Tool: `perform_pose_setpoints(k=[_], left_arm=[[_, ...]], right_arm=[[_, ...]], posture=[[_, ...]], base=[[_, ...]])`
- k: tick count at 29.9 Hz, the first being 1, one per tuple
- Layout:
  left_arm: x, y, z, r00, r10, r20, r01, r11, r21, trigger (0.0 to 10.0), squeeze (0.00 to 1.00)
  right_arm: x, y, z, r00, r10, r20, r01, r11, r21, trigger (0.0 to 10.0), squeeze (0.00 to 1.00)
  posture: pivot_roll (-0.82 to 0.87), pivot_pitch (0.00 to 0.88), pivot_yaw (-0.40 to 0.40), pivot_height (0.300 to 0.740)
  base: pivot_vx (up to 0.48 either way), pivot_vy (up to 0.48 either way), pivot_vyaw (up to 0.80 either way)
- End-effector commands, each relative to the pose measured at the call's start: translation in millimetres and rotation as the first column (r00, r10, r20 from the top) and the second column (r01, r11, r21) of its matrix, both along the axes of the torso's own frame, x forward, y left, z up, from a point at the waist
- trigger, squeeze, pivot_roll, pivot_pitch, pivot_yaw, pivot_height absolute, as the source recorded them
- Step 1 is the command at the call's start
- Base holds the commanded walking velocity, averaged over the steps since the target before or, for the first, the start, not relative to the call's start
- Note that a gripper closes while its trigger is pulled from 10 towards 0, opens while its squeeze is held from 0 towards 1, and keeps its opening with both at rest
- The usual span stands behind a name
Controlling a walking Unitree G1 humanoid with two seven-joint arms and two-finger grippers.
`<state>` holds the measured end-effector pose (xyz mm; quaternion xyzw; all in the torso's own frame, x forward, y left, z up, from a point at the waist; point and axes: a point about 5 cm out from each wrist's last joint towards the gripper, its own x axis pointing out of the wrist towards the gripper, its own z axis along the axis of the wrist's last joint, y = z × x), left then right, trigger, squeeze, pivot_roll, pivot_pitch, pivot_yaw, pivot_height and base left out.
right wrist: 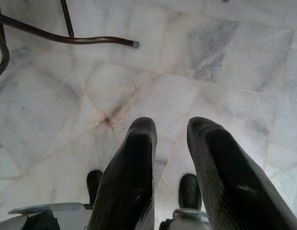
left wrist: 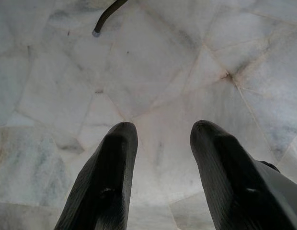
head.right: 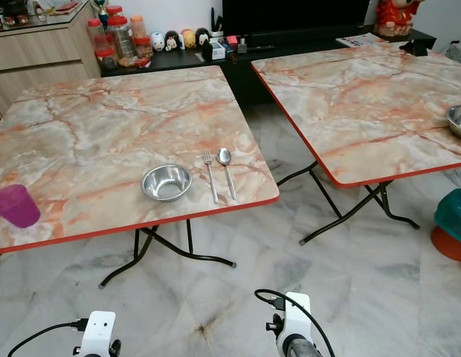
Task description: Setting the table
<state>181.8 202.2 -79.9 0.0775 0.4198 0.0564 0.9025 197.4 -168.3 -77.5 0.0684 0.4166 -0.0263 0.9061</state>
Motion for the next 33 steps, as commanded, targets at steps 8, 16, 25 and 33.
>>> perform_pose_setpoints(k=[8,16,25,33], left_arm=[[-4.3,2.4,-1.8,1.000,0.029,-0.012,-0.029,1.000,-0.006,10.0,0.00],[-7.5,3.8,-3.0,0.999,0.050,-0.016,-0.050,0.999,-0.008,10.0,0.00],[-8.7,10.3,-1.9,0.994,0.111,0.002,-0.111,0.994,-0.009,10.0,0.00],[-12.6,17.5,2.2,0.980,0.170,0.101,-0.173,0.985,0.017,10.0,0.00]], right_arm=[[3.2,2.6,1.3,1.000,0.028,0.000,-0.028,1.000,0.001,10.0,0.00],[7.3,2.2,3.7,0.999,0.033,0.016,-0.033,0.999,0.009,10.0,0.00],[4.9,4.8,2.2,0.999,0.052,0.006,-0.052,0.999,0.005,10.0,0.00],[3.3,1.6,1.4,0.999,0.046,-0.004,-0.046,0.999,-0.003,10.0,0.00]], posture=[[0.06,0.000,0.004,0.740],[0.07,0.000,0.000,0.740],[0.09,0.000,0.000,0.740],[0.11,0.000,0.001,0.740]], base=[[0.340,0.000,-0.36],[0.340,0.000,0.00],[0.289,0.000,0.00],[0.000,0.000,0.00]])
